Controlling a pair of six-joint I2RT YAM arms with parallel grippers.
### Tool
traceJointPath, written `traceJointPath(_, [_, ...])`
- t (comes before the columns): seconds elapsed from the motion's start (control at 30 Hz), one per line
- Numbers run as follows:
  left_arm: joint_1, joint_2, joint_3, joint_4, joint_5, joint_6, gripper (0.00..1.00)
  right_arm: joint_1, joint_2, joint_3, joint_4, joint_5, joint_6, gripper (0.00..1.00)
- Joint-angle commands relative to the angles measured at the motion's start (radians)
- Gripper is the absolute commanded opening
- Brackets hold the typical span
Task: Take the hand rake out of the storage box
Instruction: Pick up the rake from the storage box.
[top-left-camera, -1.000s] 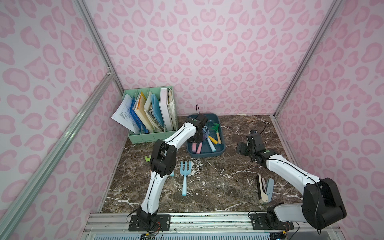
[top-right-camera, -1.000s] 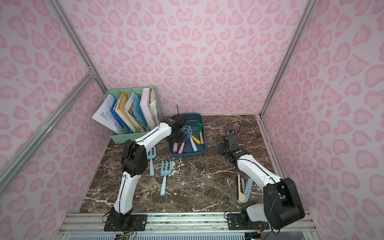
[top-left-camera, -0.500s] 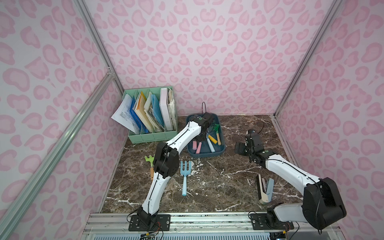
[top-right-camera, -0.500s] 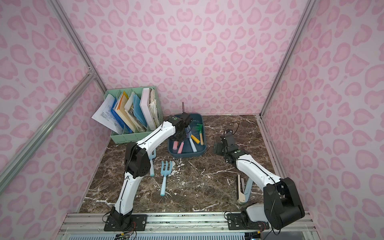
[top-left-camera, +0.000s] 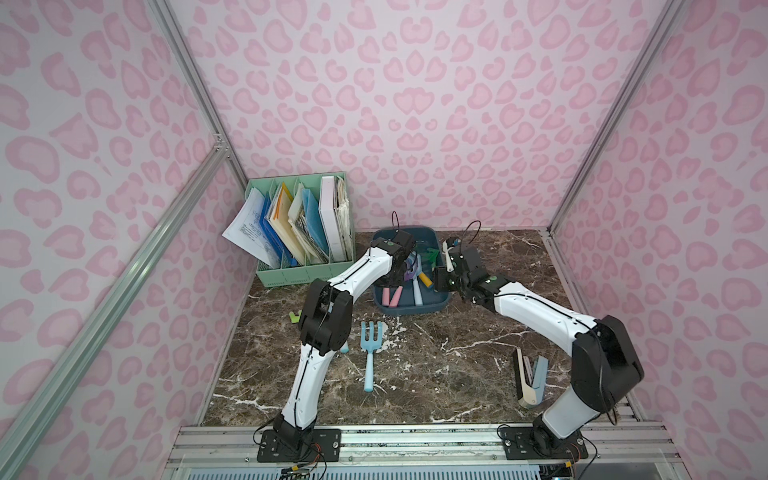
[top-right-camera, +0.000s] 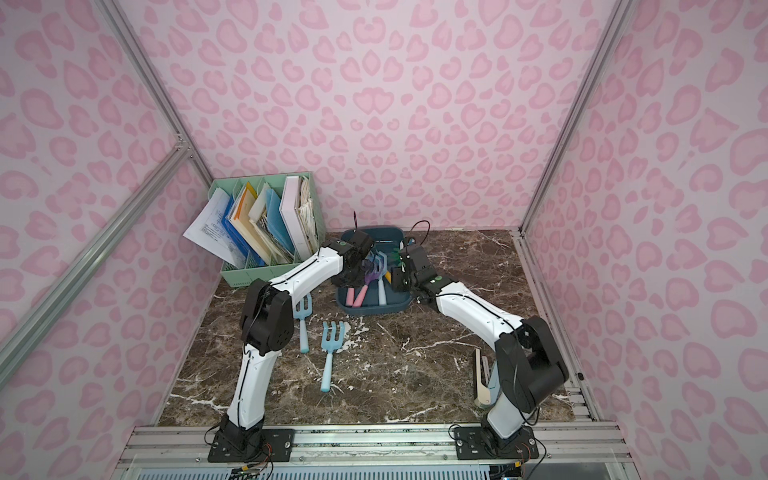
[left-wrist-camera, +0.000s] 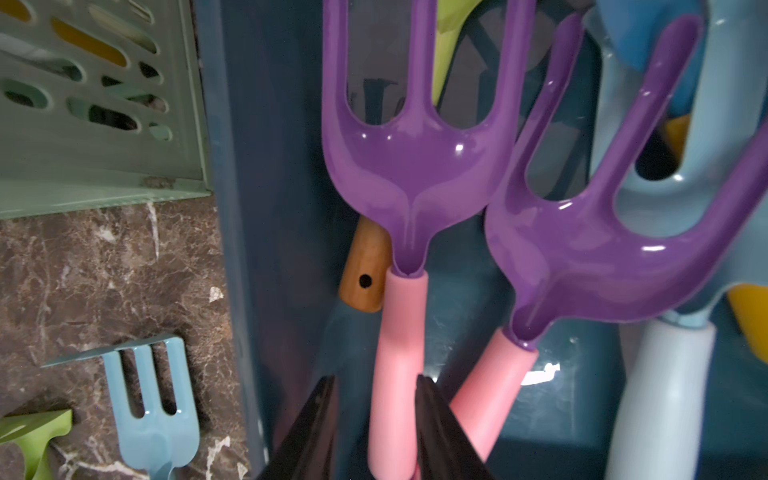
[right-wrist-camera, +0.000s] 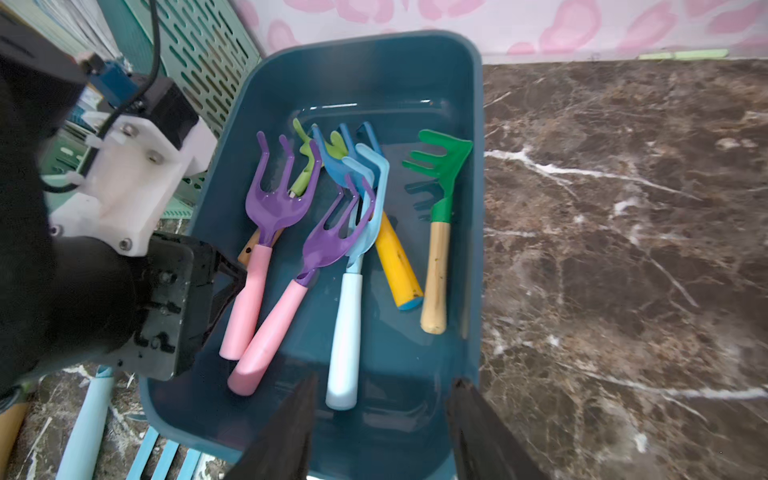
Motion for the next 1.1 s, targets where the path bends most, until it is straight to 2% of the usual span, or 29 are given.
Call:
traceJointPath(0.0, [0.002,-0.058,-0.029,0.043,0.008,-0.023,0.39,0.007,0.068,0.065,-0.062,0.038,0.009,0.46])
traceJointPath(0.1, [0.001,-0.16,-0.123,0.133,0.036,-0.015,0.52,0.024,0.137,0.146,-0.107,0.082,0.02,0.35])
traceJointPath(0.23, [0.003,-0.34,-0.319,0.298,0.073,-0.006,0.91,0.074,0.187,0.189,-0.099,0.062,0.034,0.35])
traceJointPath(0.27, [0.005,-0.378,-0.362,0.332,0.079,-0.008,0.98,0.086,0.204,0.203,-0.096,0.051,0.04,0.36])
traceJointPath(0.3, [0.008,-0.413,-0.403,0.373,0.101,-0.002,0.98,0.096,0.223,0.22,-0.099,0.043,0.04,0.38])
traceJointPath(0.37, [0.01,-0.445,-0.453,0.439,0.164,0.018,0.97,0.105,0.253,0.253,-0.132,0.074,0.052,0.4])
traceJointPath(0.47, [-0.001,-0.388,-0.435,0.424,0.188,0.041,0.81,0.092,0.236,0.236,-0.157,0.122,0.065,0.49])
traceJointPath(0.57, [-0.001,-0.295,-0.39,0.404,0.241,0.061,0.66,0.049,0.146,0.134,-0.113,0.109,0.074,0.73])
traceJointPath(0.6, [-0.001,-0.272,-0.375,0.4,0.249,0.066,0.65,0.034,0.112,0.088,-0.096,0.103,0.077,0.78])
traceJointPath(0.67, [0.0,-0.219,-0.324,0.37,0.251,0.086,0.64,0.006,0.046,0.015,-0.064,0.095,0.077,0.98])
traceJointPath(0.9, [0.013,-0.042,-0.158,0.277,0.255,0.116,0.49,-0.046,-0.079,-0.094,-0.038,0.107,0.068,0.99])
traceJointPath(1.07, [0.015,-0.009,-0.156,0.271,0.267,0.1,0.42,-0.067,-0.087,-0.121,-0.021,0.094,0.065,0.98])
